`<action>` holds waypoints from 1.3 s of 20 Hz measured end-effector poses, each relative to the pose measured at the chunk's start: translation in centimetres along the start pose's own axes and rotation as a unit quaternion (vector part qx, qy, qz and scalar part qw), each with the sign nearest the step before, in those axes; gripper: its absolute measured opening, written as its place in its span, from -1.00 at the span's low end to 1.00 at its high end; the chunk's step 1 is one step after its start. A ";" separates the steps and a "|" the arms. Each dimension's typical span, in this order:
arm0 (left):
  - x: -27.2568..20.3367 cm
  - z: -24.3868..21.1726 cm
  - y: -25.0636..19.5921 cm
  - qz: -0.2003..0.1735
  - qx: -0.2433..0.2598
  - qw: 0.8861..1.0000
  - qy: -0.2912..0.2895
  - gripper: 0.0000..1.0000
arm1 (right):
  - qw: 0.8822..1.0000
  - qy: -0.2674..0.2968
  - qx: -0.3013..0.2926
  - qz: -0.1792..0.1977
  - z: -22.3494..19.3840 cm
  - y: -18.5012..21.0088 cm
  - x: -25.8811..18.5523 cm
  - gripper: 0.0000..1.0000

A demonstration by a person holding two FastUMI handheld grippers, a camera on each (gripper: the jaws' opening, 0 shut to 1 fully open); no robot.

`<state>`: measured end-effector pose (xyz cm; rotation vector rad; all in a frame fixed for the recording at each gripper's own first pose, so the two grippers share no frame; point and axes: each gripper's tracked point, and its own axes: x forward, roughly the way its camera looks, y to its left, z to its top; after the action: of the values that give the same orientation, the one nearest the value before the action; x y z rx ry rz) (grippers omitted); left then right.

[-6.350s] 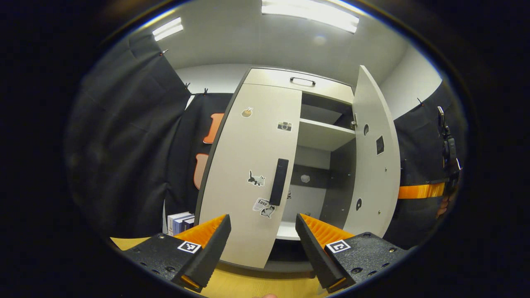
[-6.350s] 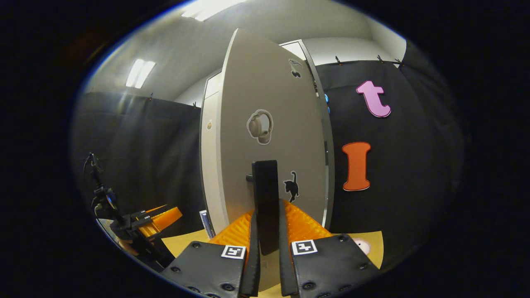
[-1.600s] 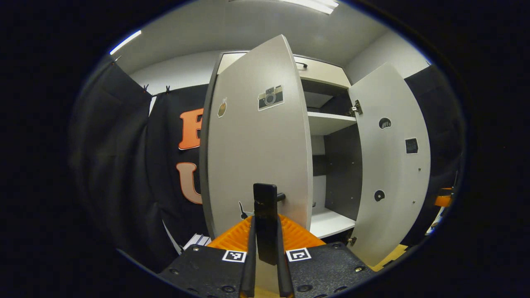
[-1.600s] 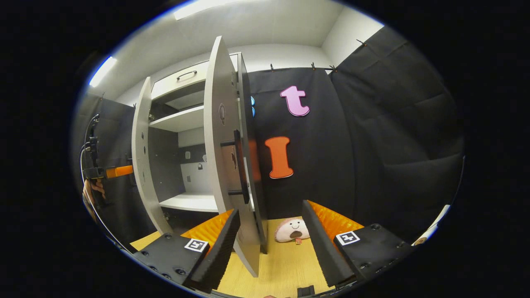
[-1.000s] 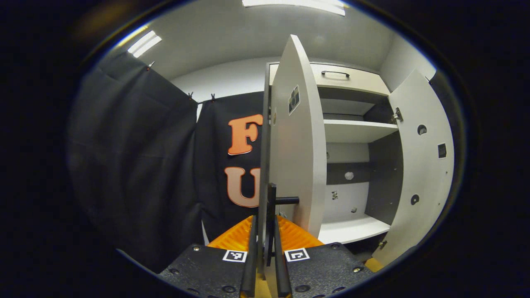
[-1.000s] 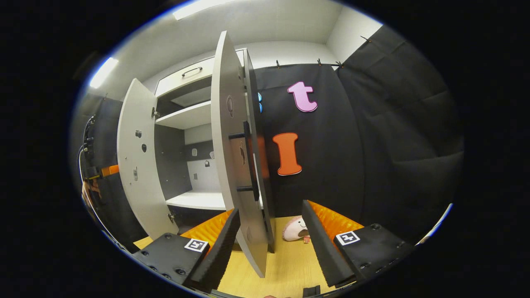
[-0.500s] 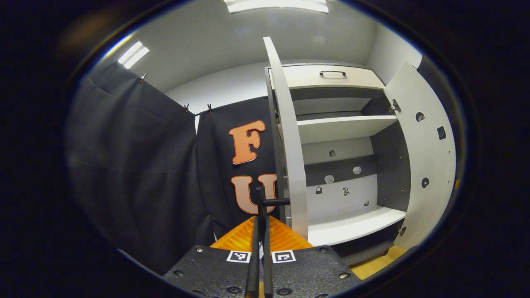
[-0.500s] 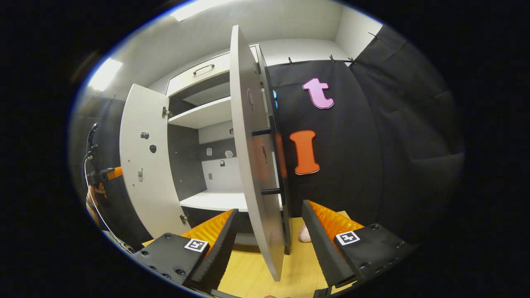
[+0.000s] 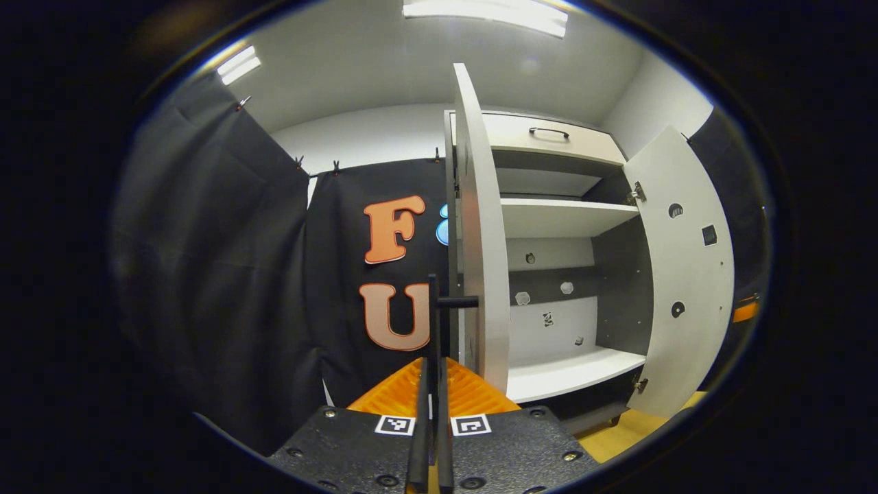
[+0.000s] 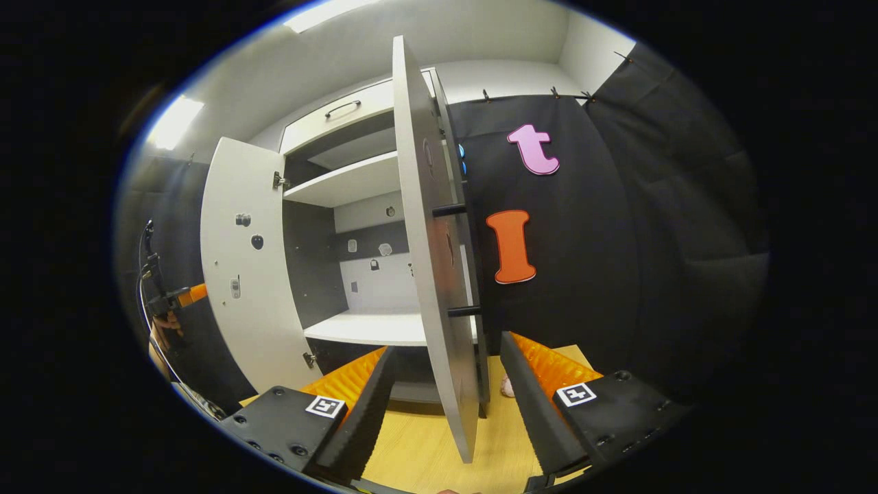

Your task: Open the right door of the double-door shoe cabinet with the right hand, and open the left door with the left hand.

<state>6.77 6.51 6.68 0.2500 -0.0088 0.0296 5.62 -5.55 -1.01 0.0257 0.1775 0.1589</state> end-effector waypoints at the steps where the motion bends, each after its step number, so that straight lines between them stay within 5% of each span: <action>1: 0.0 0.2 0.2 0.010 -0.004 1.000 0.001 -0.75 | 1.000 0.001 -0.002 -0.001 0.0 -0.1 0.0 0.93; 5: -3.4 0.0 0.6 0.052 0.029 0.998 -0.001 -0.87 | 1.000 -0.002 -0.010 0.005 0.4 0.3 0.0 0.93; 10: -7.5 -0.8 -4.9 0.041 0.015 0.999 -0.012 -0.88 | 0.999 -0.015 -0.030 0.010 1.2 0.5 0.2 0.93; 13: -6.9 0.0 -10.3 -0.004 -0.016 0.999 -0.034 -0.88 | 0.999 -0.006 -0.032 0.019 0.6 0.7 0.4 0.93; 14: -6.9 0.1 -12.6 -0.031 -0.036 0.998 -0.038 -0.99 | 0.999 -0.005 -0.033 0.022 0.6 0.7 0.3 0.93; 16: -6.9 -0.3 -18.3 -0.098 -0.070 0.992 -0.027 -0.86 | 0.999 -0.008 -0.035 0.021 0.9 0.3 0.1 0.93; 19: -6.0 -0.8 -23.0 -0.126 -0.062 0.990 -0.023 -0.84 | 0.999 -0.024 -0.033 0.015 1.7 -0.2 -0.5 0.93; 24: -5.6 -3.0 -32.4 -0.196 -0.161 0.967 0.021 -0.84 | 0.998 -0.044 -0.031 0.012 2.9 -1.4 -1.8 1.00; 26: -5.2 -3.6 -33.3 -0.195 -0.162 0.967 0.023 -0.92 | 0.998 -0.048 -0.035 0.007 3.1 -2.0 -2.3 0.69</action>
<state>2.56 -24.95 -5.13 -0.0805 0.0807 -0.3561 4.22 -7.91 2.33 -0.0353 0.0766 0.1784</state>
